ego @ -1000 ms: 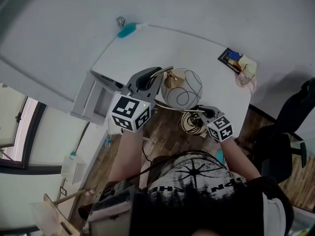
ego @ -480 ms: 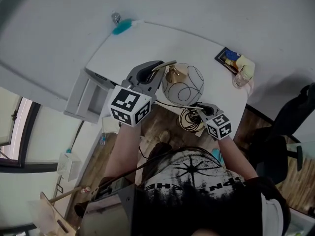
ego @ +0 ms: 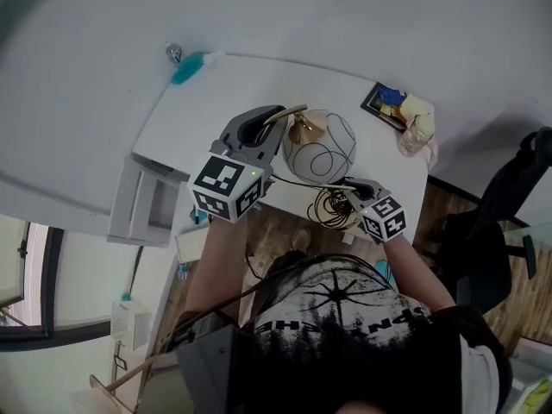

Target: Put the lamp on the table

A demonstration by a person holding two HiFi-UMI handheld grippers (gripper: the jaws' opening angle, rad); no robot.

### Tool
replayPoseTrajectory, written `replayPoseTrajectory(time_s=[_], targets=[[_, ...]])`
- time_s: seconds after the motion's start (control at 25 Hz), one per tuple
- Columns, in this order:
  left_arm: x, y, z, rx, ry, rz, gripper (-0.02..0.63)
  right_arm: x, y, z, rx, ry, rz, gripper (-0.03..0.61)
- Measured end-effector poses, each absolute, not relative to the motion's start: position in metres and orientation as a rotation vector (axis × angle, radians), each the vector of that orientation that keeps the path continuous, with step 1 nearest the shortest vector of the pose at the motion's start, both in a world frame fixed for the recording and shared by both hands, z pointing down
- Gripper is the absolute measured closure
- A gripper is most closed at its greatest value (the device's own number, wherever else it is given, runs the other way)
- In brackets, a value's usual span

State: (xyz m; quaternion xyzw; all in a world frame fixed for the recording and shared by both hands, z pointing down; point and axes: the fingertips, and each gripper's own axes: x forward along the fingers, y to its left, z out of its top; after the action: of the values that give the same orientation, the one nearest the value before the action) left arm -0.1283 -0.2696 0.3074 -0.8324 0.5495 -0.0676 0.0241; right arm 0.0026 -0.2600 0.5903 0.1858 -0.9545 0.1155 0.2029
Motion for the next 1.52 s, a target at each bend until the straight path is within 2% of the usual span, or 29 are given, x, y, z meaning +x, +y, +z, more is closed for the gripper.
replayPoseTrajectory(time_s=[0.76, 1.52], targets=[[-0.180, -0.388, 0.296, -2.677, 1.429, -0.247, 0.589, -0.068, -0.372, 0.588, 0.772, -2.638, 0.352, 0.560], [-0.185, -0.490, 0.307, -2.721, 1.239, -0.331, 0.588, -0.101, -0.474, 0.610, 0.924, -2.606, 0.459, 0.558]])
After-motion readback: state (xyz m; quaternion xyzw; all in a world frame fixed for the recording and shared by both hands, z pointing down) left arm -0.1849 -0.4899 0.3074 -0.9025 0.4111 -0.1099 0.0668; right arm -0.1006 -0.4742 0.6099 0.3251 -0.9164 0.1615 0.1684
